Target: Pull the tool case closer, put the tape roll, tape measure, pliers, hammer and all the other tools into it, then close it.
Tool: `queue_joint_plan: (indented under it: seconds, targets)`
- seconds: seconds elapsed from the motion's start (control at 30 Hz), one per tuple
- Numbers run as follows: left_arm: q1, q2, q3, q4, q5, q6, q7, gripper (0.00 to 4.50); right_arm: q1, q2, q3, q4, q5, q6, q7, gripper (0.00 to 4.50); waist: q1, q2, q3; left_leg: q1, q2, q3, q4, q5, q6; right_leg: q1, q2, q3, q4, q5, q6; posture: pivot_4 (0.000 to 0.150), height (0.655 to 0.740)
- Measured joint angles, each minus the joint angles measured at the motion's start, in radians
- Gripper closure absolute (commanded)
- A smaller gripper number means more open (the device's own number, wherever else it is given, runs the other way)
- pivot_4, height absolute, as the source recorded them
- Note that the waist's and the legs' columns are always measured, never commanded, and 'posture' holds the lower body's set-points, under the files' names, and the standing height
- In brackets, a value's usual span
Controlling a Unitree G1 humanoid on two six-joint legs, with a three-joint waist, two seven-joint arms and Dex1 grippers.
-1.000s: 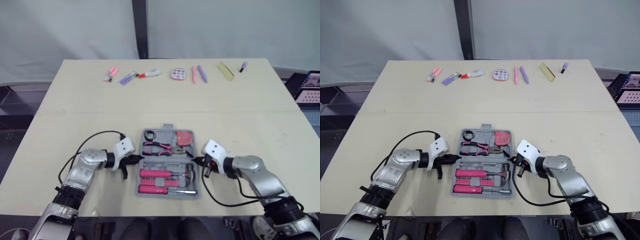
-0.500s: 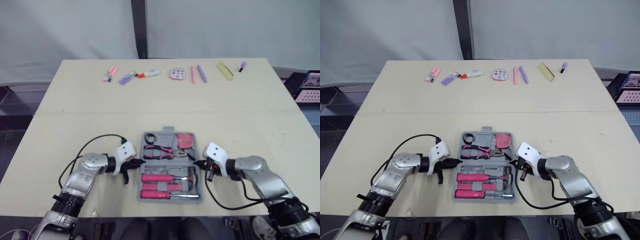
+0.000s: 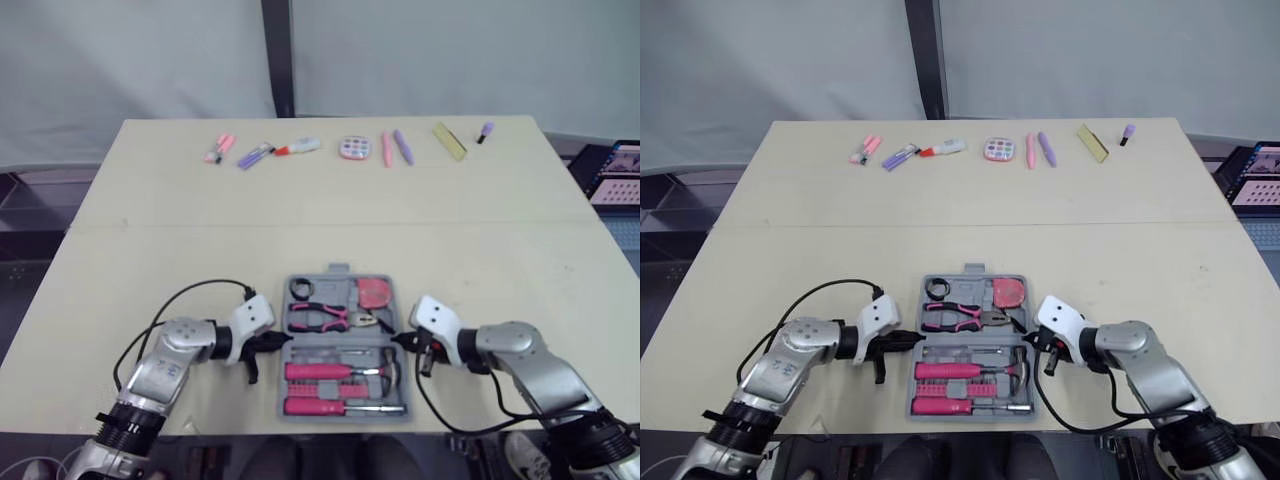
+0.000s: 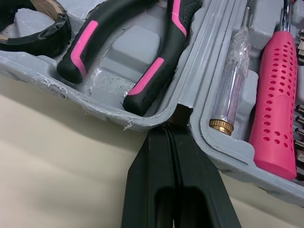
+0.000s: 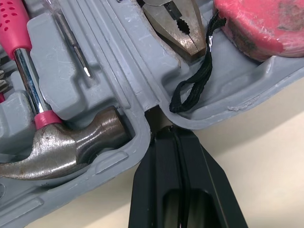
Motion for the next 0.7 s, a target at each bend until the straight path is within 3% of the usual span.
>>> queue_joint_plan:
  seconds: [0.7]
  targets:
    - [0.030, 0.016, -0.008, -0.047, -0.008, 0.030, -0.003, 4.50, 0.029, -0.012, -0.006, -0.044, 0.011, 0.041, 0.001, 4.48, 0.000, 0.000, 0.000, 0.000, 0.000, 0.000, -0.001, 0.000, 0.000, 0.000, 0.000, 0.000, -0.001, 0.000, 0.000, 0.150, 0.7400]
